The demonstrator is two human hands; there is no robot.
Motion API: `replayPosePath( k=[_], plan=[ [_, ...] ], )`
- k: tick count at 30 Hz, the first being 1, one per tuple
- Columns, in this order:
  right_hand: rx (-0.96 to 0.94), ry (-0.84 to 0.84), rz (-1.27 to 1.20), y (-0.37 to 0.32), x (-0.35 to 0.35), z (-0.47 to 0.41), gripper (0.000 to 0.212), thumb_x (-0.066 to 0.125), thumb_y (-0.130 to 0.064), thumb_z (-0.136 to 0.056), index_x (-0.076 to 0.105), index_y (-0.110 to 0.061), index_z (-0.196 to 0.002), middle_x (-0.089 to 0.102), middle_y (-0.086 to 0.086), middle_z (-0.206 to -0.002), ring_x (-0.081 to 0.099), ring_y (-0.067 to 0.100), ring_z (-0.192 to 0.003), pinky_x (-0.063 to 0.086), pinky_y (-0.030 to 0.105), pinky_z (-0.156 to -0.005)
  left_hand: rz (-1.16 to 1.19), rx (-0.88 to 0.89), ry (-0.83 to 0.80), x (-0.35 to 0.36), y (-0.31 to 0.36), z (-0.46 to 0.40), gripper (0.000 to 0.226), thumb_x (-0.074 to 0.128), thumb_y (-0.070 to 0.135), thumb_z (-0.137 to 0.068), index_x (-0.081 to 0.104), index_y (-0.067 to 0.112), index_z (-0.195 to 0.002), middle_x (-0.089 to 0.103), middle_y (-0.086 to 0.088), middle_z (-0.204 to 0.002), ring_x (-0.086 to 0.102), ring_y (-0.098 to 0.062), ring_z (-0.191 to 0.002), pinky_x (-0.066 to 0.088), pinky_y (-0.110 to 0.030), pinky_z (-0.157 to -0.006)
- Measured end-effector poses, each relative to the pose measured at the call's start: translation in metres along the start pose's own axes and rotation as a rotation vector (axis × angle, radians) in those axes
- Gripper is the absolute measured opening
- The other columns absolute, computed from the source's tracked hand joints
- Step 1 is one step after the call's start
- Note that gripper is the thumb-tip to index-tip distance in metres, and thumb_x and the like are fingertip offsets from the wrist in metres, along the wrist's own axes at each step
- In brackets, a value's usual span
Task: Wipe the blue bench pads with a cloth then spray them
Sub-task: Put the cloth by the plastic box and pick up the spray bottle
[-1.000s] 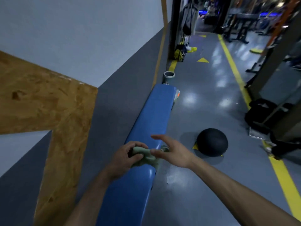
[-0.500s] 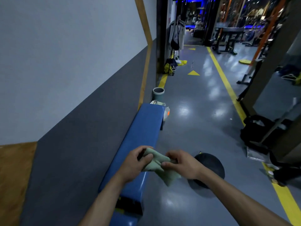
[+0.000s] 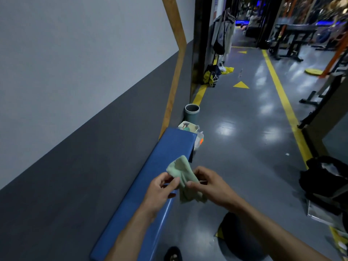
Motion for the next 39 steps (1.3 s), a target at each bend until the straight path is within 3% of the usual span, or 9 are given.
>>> replayPosePath(
  k=[5, 10, 14, 18, 22, 27, 33, 36, 39],
  plan=[
    [0.020, 0.021, 0.063, 0.027, -0.049, -0.101, 0.015, 0.072, -0.024, -0.091, 0.060, -0.016, -0.088, 0.066, -0.011, -0.079, 0.065, 0.004, -0.076, 0.052, 0.024, -0.069, 0.021, 0.085, 0.116, 0.019, 0.021, -0.123, 0.012, 0.075, 0.013, -0.086, 0.066, 0.008, -0.091, 0.073, 0.000, -0.085, 0.068, -0.009, -0.078, 0.056, -0.027, -0.068],
    [0.046, 0.164, 0.144, 0.046, -0.118, -0.172, 0.017, 0.072, -0.022, -0.091, 0.058, -0.018, -0.081, 0.066, -0.009, -0.076, 0.062, 0.001, -0.069, 0.048, 0.017, -0.062, 0.012, 0.062, 0.029, 0.057, 0.039, -0.241, 0.021, 0.078, 0.012, -0.081, 0.058, 0.012, -0.077, 0.067, -0.003, -0.075, 0.065, -0.014, -0.074, 0.057, -0.032, -0.069],
    [0.094, 0.283, 0.132, 0.071, -0.191, -0.227, 0.016, 0.072, -0.023, -0.089, 0.061, -0.012, -0.084, 0.070, -0.001, -0.077, 0.070, 0.014, -0.068, 0.056, 0.031, -0.057, 0.102, -0.038, -0.066, 0.112, 0.045, -0.331, 0.022, 0.072, 0.006, -0.088, 0.051, 0.006, -0.096, 0.071, -0.021, -0.095, 0.069, -0.023, -0.081, 0.059, -0.040, -0.072],
    [0.128, 0.354, 0.061, 0.111, -0.260, -0.295, 0.022, 0.072, -0.032, -0.082, 0.061, -0.013, -0.083, 0.068, 0.001, -0.077, 0.065, 0.017, -0.069, 0.055, 0.036, -0.062, 0.102, -0.110, -0.135, 0.164, 0.040, -0.418, 0.033, 0.070, 0.009, -0.090, 0.049, 0.011, -0.116, 0.073, -0.014, -0.105, 0.073, -0.024, -0.088, 0.057, -0.034, -0.065],
    [0.177, 0.333, 0.007, 0.159, -0.313, -0.371, 0.021, 0.075, -0.023, -0.084, 0.058, -0.010, -0.083, 0.067, 0.006, -0.081, 0.057, 0.005, -0.067, 0.047, 0.021, -0.063, 0.063, -0.117, -0.061, 0.191, 0.037, -0.513, 0.035, 0.074, 0.005, -0.086, 0.053, 0.013, -0.113, 0.073, -0.014, -0.097, 0.072, -0.024, -0.086, 0.056, -0.034, -0.063],
    [0.256, 0.222, -0.095, 0.198, -0.350, -0.467, 0.017, 0.072, -0.008, -0.089, 0.058, 0.000, -0.091, 0.072, 0.012, -0.086, 0.061, 0.006, -0.068, 0.048, 0.020, -0.062, 0.103, -0.166, 0.079, 0.198, 0.034, -0.601, 0.025, 0.073, 0.001, -0.085, 0.057, 0.009, -0.102, 0.072, -0.006, -0.084, 0.070, -0.023, -0.078, 0.057, -0.040, -0.063],
    [0.294, 0.110, -0.198, 0.227, -0.365, -0.584, 0.020, 0.076, -0.005, -0.085, 0.059, 0.002, -0.093, 0.068, 0.004, -0.075, 0.060, 0.010, -0.063, 0.047, 0.020, -0.054, 0.276, -0.278, 0.113, 0.188, 0.020, -0.696, 0.017, 0.063, -0.003, -0.092, 0.060, -0.001, -0.108, 0.076, -0.011, -0.098, 0.073, -0.026, -0.090, 0.061, -0.044, -0.075],
    [0.336, 0.027, -0.204, 0.249, -0.365, -0.642, 0.033, 0.079, -0.019, -0.072, 0.062, -0.003, -0.096, 0.070, 0.001, -0.079, 0.062, 0.009, -0.068, 0.050, 0.019, -0.060, 0.325, -0.319, 0.130, 0.178, 0.002, -0.748, 0.022, 0.060, -0.002, -0.094, 0.060, -0.001, -0.116, 0.075, -0.015, -0.106, 0.072, -0.032, -0.097, 0.061, -0.043, -0.075],
    [0.387, -0.043, -0.187, 0.279, -0.362, -0.699, 0.041, 0.080, -0.013, -0.068, 0.062, -0.002, -0.103, 0.073, 0.005, -0.087, 0.066, 0.011, -0.078, 0.053, 0.020, -0.068, 0.377, -0.379, 0.167, 0.164, -0.016, -0.803, 0.025, 0.061, -0.003, -0.093, 0.059, -0.001, -0.117, 0.074, -0.017, -0.107, 0.072, -0.033, -0.096, 0.061, -0.045, -0.074]
  ],
)
Point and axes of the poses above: each hand's wrist, its own z-axis away from the middle knuckle, its own x-axis out of the palm, y = z × x, the point moved 6 cm from there along -z, towards the middle knuckle
